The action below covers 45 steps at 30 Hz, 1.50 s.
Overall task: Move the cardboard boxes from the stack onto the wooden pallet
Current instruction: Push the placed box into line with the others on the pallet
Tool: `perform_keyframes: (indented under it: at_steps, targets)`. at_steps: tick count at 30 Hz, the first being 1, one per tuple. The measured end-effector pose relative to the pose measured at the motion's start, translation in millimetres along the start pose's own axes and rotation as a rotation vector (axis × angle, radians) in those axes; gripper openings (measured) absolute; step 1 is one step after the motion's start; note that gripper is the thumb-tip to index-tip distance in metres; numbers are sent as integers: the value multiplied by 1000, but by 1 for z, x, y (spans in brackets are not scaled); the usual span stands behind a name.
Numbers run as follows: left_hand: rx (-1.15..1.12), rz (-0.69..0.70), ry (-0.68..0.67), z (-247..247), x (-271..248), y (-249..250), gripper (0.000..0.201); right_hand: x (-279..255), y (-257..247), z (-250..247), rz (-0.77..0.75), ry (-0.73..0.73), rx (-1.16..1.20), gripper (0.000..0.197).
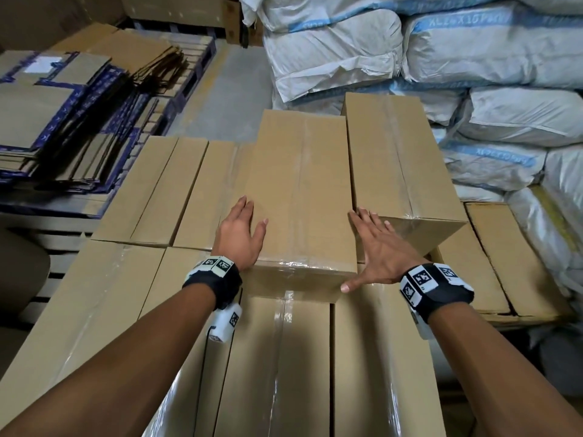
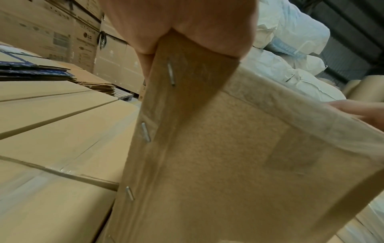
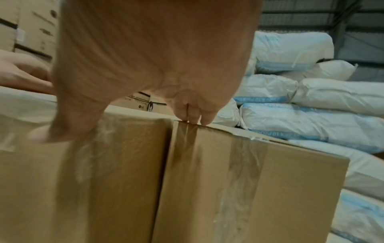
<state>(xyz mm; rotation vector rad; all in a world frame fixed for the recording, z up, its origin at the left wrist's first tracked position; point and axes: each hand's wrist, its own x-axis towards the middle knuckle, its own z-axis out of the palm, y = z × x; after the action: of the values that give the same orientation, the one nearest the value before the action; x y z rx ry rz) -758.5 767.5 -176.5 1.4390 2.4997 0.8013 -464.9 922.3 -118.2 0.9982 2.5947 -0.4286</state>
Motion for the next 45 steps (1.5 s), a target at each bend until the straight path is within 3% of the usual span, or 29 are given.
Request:
perform_keyframes:
  at_steps: [4, 8, 13, 15, 17, 20, 23, 27, 37, 45]
  targets:
    - [2, 45, 30, 7, 26, 4, 52, -1, -5, 7, 85, 286, -12, 143]
    - [29, 47, 64, 9, 55, 6, 50, 12, -18, 6, 197, 449, -35, 119]
    - [116, 48, 31, 2, 65, 21, 54, 21, -30, 6, 249, 450, -185, 82]
    - [225, 45, -72, 0, 54, 29, 69, 22, -30, 8, 254, 432, -199, 74]
    - [407, 136, -191, 2, 36, 32, 90, 22, -30, 8, 275, 413, -204, 70]
    - [542, 259, -236, 8, 18, 22, 105, 27, -30, 7, 278, 392, -170, 70]
    - [557, 307, -229, 10, 30, 12, 103, 32, -30, 6, 244, 395, -158, 67]
    - [552, 367, -247, 12, 53, 2, 100, 42, -26, 8, 232, 392, -160, 38]
    - [489, 435, -244, 12, 67, -8, 96, 46, -22, 17, 262, 431, -252, 48]
    - [472, 428, -259, 11, 73, -5, 103, 40, -35, 13, 300, 437, -257, 44]
